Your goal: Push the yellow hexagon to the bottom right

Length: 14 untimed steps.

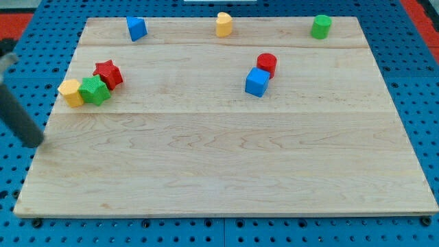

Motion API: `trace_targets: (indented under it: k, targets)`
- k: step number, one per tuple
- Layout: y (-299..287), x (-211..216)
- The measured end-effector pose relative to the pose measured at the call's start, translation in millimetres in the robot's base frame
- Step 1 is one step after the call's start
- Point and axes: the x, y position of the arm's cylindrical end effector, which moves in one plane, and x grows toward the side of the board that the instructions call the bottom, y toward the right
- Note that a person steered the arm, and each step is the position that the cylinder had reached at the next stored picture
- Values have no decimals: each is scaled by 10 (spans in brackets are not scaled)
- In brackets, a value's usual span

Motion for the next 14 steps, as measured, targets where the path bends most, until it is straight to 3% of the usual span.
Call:
trace_targets:
  k: [2, 3, 5, 10, 14]
  targets:
    - [2174, -986]
    - [2363, -1264]
    - [3888, -1325]
    - [3127, -1230]
    - [2724, -1584]
